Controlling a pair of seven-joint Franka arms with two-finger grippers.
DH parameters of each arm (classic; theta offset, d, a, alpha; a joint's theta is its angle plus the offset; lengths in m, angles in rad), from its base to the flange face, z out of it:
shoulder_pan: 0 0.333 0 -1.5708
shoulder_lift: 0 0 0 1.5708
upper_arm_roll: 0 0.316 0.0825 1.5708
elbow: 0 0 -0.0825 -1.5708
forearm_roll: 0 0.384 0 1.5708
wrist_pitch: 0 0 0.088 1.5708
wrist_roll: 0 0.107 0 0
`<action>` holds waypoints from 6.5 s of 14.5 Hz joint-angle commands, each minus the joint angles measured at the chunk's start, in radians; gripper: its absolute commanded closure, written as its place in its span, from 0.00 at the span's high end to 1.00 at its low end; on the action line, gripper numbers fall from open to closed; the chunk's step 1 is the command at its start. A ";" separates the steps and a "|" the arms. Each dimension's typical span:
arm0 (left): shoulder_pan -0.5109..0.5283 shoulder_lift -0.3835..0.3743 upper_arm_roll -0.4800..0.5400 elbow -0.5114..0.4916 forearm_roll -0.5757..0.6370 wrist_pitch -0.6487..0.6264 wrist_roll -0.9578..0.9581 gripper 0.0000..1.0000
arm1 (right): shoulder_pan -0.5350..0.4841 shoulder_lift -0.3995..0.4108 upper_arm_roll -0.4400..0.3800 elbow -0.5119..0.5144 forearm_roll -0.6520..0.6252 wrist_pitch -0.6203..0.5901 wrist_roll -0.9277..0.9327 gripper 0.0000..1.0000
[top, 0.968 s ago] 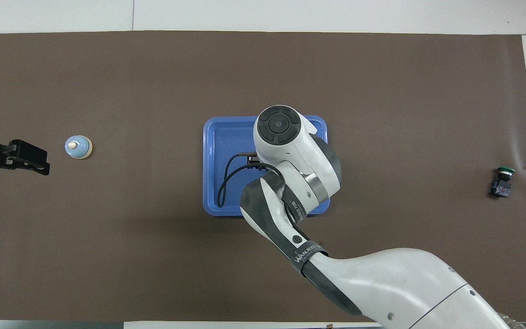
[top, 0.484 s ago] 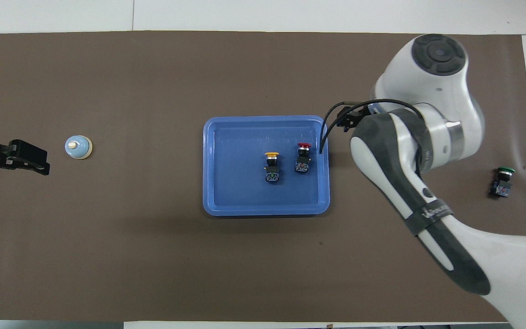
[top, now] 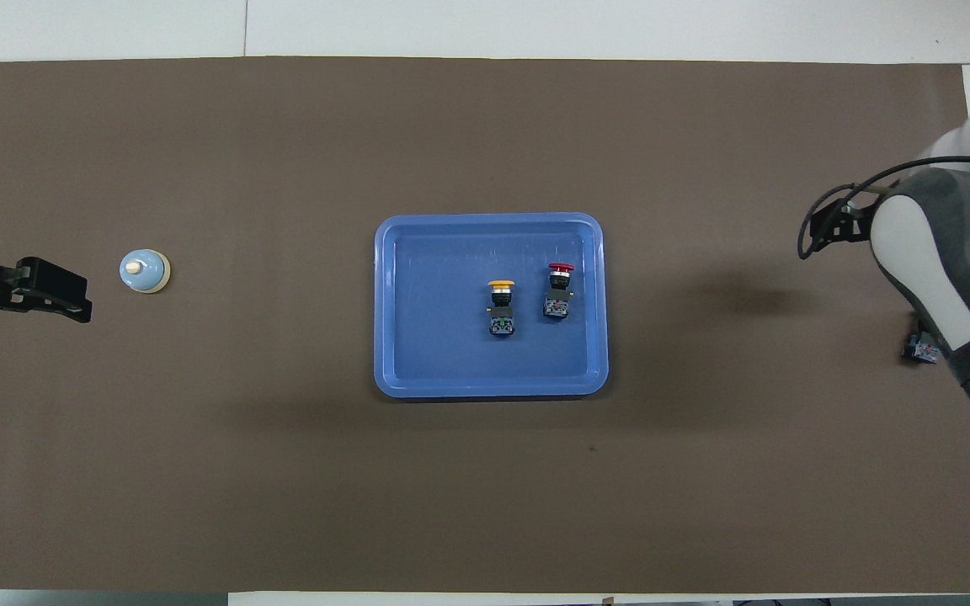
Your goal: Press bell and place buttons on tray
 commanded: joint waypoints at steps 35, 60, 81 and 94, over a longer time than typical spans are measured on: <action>-0.001 -0.023 0.004 -0.022 -0.003 0.017 0.002 1.00 | 0.320 -0.100 0.051 -0.026 0.012 -0.012 0.274 0.00; -0.001 -0.023 0.004 -0.022 -0.003 0.017 0.002 1.00 | 0.839 0.303 0.045 0.227 0.047 0.183 0.532 0.00; -0.001 -0.023 0.004 -0.022 -0.003 0.017 0.002 1.00 | 0.246 -0.108 0.022 0.236 0.044 -0.340 0.047 1.00; -0.001 -0.023 0.004 -0.022 -0.003 0.017 0.002 1.00 | 0.124 -0.326 0.025 0.160 0.044 -0.503 -0.063 1.00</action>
